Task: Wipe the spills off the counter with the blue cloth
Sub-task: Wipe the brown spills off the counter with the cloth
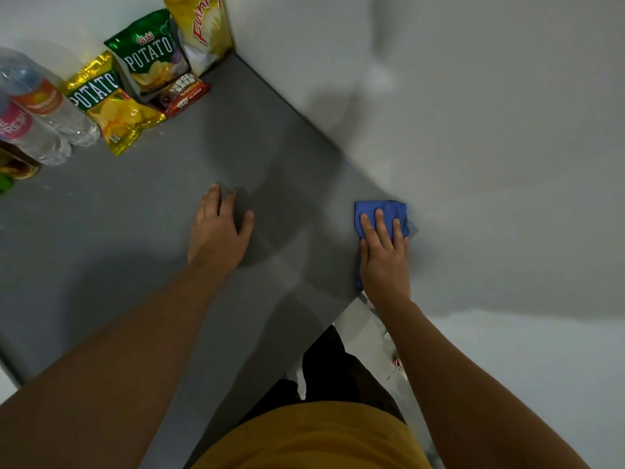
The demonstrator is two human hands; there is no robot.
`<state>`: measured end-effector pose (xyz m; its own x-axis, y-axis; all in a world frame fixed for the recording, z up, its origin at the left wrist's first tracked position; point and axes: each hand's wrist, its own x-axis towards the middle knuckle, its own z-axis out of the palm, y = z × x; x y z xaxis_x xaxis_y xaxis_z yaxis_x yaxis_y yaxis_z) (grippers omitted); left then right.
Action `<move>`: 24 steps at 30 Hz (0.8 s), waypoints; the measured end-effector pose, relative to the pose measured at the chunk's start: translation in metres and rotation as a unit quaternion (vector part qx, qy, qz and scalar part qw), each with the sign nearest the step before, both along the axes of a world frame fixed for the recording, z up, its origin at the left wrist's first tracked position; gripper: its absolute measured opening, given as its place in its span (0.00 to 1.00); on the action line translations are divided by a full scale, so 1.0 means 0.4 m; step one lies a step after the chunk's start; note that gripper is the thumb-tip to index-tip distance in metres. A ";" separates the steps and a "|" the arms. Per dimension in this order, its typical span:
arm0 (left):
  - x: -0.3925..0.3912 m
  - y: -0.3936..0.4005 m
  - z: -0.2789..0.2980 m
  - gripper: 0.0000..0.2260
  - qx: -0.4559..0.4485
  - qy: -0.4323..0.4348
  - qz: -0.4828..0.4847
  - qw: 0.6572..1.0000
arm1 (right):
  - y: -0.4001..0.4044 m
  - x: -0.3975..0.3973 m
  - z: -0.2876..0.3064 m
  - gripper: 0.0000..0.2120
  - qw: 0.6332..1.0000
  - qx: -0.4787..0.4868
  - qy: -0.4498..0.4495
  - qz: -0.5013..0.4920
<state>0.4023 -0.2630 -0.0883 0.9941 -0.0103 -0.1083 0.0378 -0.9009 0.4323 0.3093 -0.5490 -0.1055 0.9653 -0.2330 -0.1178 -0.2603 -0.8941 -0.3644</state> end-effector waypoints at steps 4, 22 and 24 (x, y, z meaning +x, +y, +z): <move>-0.012 -0.006 0.013 0.27 -0.007 0.008 0.003 1.000 | 0.038 -0.017 0.001 0.25 0.999 -0.007 0.005 0.033; -0.044 -0.085 0.050 0.15 -0.079 -0.022 -0.062 0.995 | 0.116 0.008 0.040 0.21 0.985 0.103 -0.024 0.132; -0.037 -0.119 0.053 0.15 -0.082 -0.013 -0.081 0.993 | 0.097 0.014 0.050 0.20 0.985 0.125 -0.037 0.114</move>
